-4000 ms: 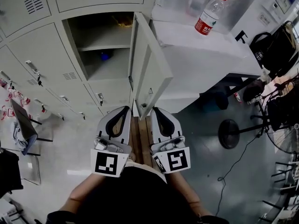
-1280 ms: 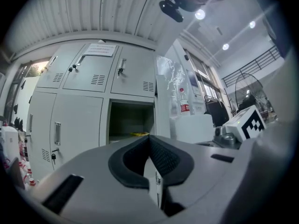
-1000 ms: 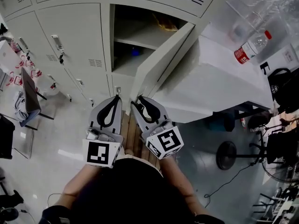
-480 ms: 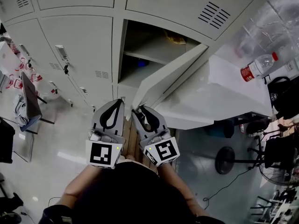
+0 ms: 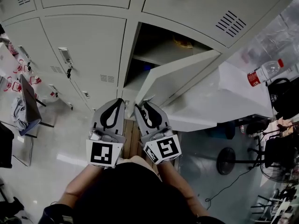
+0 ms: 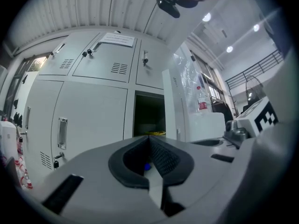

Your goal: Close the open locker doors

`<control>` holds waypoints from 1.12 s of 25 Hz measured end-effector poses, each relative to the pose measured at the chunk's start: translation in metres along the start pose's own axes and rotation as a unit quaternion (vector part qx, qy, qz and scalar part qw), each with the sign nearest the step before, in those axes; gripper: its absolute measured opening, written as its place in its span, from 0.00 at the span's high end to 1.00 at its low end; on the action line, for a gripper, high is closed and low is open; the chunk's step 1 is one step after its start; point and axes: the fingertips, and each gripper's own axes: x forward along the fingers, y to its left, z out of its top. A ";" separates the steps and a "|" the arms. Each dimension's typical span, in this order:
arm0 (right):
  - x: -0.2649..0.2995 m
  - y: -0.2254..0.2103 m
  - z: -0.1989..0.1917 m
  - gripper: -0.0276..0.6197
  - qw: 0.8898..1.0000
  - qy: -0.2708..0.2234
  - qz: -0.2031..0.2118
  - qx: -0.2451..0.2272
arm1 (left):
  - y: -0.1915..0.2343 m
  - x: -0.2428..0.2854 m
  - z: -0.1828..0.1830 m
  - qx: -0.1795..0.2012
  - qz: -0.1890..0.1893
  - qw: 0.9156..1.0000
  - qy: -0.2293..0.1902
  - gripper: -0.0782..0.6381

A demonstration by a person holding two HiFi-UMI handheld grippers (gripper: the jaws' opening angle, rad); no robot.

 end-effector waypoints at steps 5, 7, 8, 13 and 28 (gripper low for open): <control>0.015 -0.003 -0.001 0.80 1.000 0.004 -0.009 0.000 | 0.021 0.004 -0.002 -0.007 0.009 1.000 0.002 0.89; 0.020 -0.005 0.000 0.80 1.000 0.003 -0.016 -0.001 | 0.029 0.004 -0.001 0.000 0.014 1.000 0.002 0.89; 0.023 -0.005 0.001 0.80 1.000 0.001 -0.019 -0.003 | 0.035 0.004 -0.001 0.004 0.019 1.000 0.002 0.89; 0.043 -0.007 0.002 0.80 1.000 0.001 -0.016 -0.005 | 0.053 0.006 -0.006 -0.001 0.037 0.999 0.002 0.89; 0.075 -0.018 0.003 0.80 0.999 -0.006 -0.030 -0.016 | 0.064 0.023 -0.018 -0.013 0.035 0.999 0.015 0.89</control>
